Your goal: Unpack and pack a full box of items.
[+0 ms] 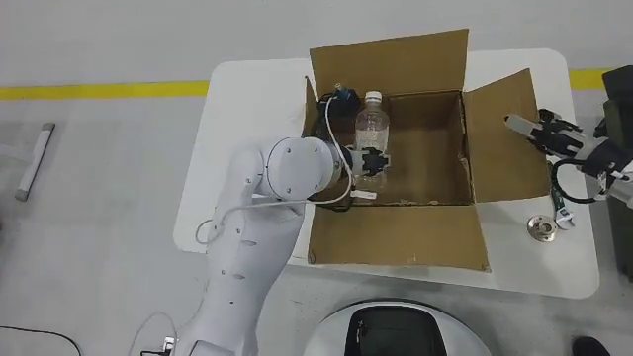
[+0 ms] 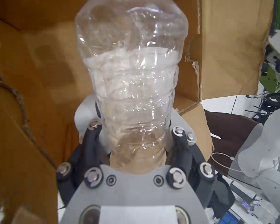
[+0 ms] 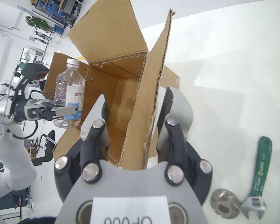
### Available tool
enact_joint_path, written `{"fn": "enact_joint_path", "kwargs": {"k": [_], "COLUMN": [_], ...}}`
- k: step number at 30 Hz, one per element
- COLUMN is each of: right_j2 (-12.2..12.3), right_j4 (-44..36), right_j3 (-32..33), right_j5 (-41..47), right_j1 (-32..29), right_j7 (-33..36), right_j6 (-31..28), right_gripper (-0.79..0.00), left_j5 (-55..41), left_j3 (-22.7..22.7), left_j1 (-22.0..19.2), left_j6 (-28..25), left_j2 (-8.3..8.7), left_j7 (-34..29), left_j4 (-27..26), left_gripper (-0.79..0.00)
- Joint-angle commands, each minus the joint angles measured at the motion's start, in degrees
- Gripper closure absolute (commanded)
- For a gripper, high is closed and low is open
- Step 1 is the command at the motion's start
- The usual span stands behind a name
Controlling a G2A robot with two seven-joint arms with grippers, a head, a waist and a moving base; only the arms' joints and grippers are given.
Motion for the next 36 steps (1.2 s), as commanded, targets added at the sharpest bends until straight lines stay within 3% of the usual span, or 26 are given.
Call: {"fn": "enact_joint_path", "kwargs": {"k": [1,6,19,21,24,36], "right_j2": [0.1,0.3,1.2,1.3,1.4,1.4], "right_j4": [-0.2,-0.9,-4.5,-5.5,-7.3,-10.5], "right_j3": [0.2,0.5,6.1,6.8,7.4,7.2], "right_j5": [-0.5,-1.6,-5.6,-6.1,-8.3,-9.7], "right_j1": [-0.2,-0.4,-1.7,-2.2,-3.1,-5.8], "right_j7": [0.0,-0.2,0.3,0.0,-1.0,-2.7], "right_j6": [-0.2,0.2,1.8,1.9,2.5,5.0], "right_gripper": [-0.785,-0.785,-0.785,-0.785,-0.785,-0.785], "left_j5": [-0.4,-0.3,-0.2,-0.8,-0.3,0.9], "left_j3": [0.1,0.0,0.1,-0.1,0.3,7.4], "left_j1": [0.2,0.2,0.2,1.4,1.5,-4.4], "left_j6": [0.4,1.4,1.4,0.8,1.9,8.7], "left_j2": [0.01,0.12,0.14,0.20,0.20,-1.70], "left_j7": [0.4,1.4,1.4,3.8,5.5,8.7], "left_j4": [1.6,5.1,5.3,5.6,8.2,19.1], "left_gripper": [0.000,0.000,0.000,0.000,0.000,0.000]}}
